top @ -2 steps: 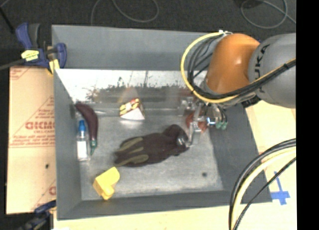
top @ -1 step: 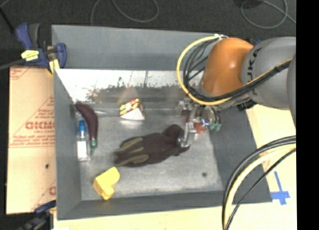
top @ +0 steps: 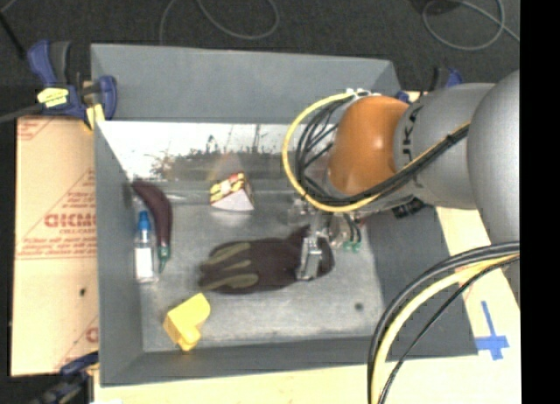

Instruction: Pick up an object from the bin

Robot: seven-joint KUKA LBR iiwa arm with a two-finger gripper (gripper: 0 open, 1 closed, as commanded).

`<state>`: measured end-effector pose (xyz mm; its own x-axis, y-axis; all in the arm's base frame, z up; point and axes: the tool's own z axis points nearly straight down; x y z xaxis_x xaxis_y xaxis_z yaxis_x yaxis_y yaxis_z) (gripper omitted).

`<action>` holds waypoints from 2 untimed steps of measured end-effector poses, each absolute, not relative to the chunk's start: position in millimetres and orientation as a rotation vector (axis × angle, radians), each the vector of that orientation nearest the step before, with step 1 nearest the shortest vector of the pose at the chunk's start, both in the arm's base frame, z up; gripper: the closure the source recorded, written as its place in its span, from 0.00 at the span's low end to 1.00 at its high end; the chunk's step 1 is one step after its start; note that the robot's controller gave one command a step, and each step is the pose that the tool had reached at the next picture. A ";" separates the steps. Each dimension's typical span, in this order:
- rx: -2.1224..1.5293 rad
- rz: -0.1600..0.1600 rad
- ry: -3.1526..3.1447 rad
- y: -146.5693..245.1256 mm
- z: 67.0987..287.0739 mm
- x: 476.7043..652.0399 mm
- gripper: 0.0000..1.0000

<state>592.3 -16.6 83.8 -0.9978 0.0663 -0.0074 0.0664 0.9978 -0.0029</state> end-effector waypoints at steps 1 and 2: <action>0.545 0.004 3.072 -39.1 72.3 602.6 1.00; 0.543 0.003 3.072 -39.0 72.3 602.6 1.00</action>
Offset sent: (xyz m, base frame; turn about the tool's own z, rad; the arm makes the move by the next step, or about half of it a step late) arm 0.0000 0.0000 0.0000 0.0000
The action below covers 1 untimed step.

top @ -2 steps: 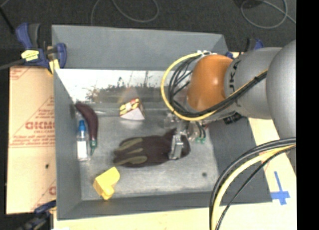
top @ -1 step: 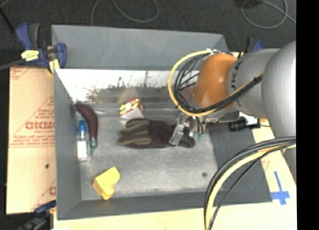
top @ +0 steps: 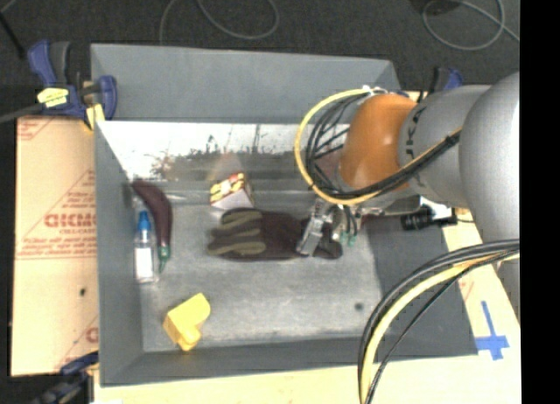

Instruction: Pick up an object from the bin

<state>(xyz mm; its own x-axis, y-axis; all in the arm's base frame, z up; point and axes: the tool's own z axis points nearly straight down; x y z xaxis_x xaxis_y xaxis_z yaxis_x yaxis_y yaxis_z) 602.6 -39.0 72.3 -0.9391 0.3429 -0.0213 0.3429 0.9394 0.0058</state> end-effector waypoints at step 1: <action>0.581 0.004 3.067 -26.1 160.5 622.6 0.00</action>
Offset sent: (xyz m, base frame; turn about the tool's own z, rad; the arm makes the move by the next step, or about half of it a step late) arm 0.0000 0.0000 0.0000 0.0000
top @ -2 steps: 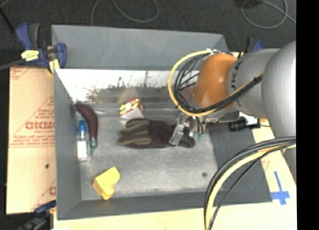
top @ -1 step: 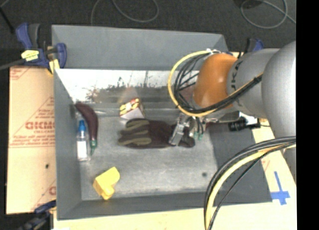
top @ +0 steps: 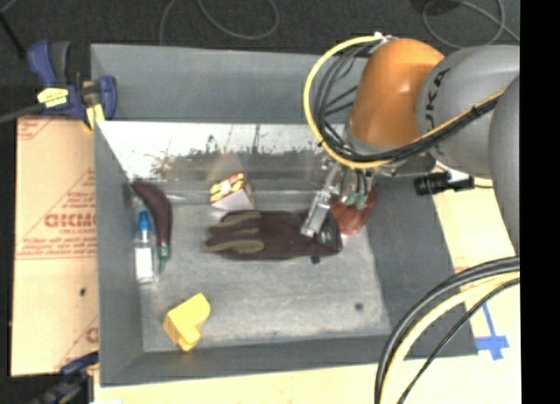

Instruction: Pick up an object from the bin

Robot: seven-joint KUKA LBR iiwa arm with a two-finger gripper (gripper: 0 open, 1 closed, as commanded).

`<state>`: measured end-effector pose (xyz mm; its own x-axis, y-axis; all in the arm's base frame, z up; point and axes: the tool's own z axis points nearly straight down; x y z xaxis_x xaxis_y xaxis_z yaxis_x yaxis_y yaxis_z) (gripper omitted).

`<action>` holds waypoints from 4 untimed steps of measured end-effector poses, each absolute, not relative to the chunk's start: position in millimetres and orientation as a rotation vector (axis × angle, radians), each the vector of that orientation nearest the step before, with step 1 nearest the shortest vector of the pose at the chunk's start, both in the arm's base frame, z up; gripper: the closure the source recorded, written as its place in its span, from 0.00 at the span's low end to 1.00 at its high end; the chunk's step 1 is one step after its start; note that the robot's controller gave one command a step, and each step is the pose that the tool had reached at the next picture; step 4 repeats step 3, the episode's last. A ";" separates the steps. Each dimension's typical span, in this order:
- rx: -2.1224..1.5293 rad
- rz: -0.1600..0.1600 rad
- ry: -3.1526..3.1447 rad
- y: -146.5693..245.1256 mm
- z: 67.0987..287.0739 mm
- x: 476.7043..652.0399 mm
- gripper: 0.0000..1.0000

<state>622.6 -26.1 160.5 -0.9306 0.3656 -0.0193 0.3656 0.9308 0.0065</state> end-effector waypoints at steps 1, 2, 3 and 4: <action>0.595 0.008 3.052 -17.9 216.8 636.9 0.00; 0.451 0.002 3.078 -21.5 161.5 605.4 0.00; 0.447 0.005 3.074 -20.1 109.1 594.7 0.00; 0.447 0.005 3.074 -20.1 109.1 594.7 0.00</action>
Offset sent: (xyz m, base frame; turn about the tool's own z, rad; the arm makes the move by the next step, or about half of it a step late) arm -0.0500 0.0024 -0.0515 -0.1727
